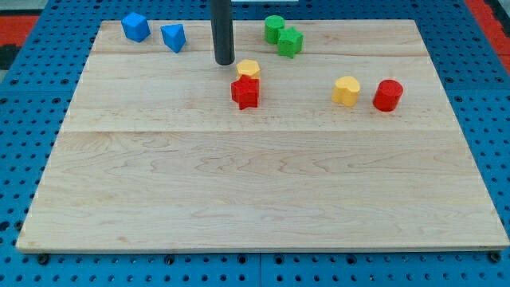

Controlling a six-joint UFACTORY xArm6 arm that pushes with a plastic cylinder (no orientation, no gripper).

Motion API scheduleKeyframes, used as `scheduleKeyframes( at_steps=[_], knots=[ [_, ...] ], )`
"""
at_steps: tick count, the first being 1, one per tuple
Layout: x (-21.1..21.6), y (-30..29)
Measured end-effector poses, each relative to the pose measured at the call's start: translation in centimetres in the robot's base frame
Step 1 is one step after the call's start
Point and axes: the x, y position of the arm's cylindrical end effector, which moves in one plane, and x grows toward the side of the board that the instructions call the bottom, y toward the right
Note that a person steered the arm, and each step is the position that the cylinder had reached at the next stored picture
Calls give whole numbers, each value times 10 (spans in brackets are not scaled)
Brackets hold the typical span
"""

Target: Separate the green blocks

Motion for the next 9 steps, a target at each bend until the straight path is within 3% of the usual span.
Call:
scheduleKeyframes(
  at_steps=[3,5,9],
  knots=[
    [49,134],
    [-13,147],
    [-44,147]
  ],
)
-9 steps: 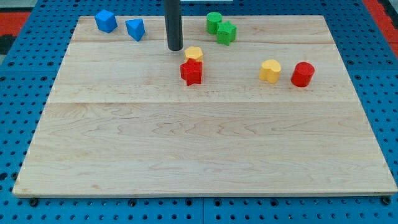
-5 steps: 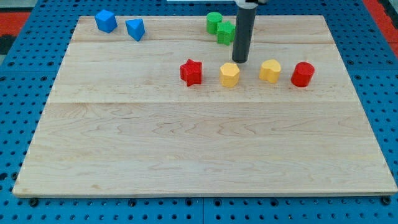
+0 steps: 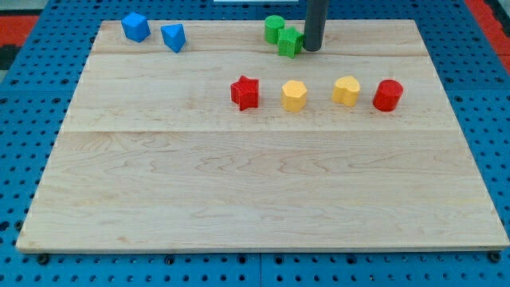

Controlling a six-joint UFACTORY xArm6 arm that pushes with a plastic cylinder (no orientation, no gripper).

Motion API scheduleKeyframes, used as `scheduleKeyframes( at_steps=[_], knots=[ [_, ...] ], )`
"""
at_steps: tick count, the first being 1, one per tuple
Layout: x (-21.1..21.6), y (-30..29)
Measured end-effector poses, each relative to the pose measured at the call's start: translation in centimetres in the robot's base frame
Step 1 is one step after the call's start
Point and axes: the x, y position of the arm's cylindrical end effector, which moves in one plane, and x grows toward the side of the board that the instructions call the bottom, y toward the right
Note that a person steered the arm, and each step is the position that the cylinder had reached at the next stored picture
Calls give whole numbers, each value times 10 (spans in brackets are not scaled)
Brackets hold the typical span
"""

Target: Separate the green blocks

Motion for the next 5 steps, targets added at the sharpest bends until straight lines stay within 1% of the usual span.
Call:
scheduleKeyframes(
  at_steps=[1,3,4,5],
  knots=[
    [-12,-3],
    [-52,-54],
    [-63,-49],
    [-52,-100]
  ],
)
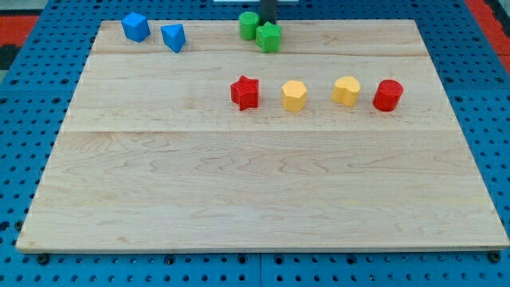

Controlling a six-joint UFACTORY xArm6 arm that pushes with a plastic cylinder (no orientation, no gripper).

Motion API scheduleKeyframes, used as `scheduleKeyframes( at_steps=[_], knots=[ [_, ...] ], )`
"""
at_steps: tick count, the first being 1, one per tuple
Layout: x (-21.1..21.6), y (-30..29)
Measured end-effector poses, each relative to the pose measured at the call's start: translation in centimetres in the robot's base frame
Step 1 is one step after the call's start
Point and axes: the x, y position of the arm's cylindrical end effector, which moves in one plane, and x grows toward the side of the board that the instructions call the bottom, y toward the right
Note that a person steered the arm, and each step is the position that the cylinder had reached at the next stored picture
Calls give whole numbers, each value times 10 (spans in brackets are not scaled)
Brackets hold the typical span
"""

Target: Separate the green blocks

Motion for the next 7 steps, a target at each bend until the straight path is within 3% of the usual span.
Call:
scheduleKeyframes(
  at_steps=[2,3,5,7],
  knots=[
    [-9,-41],
    [-2,-92],
    [-11,-108],
    [-12,-208]
  ],
)
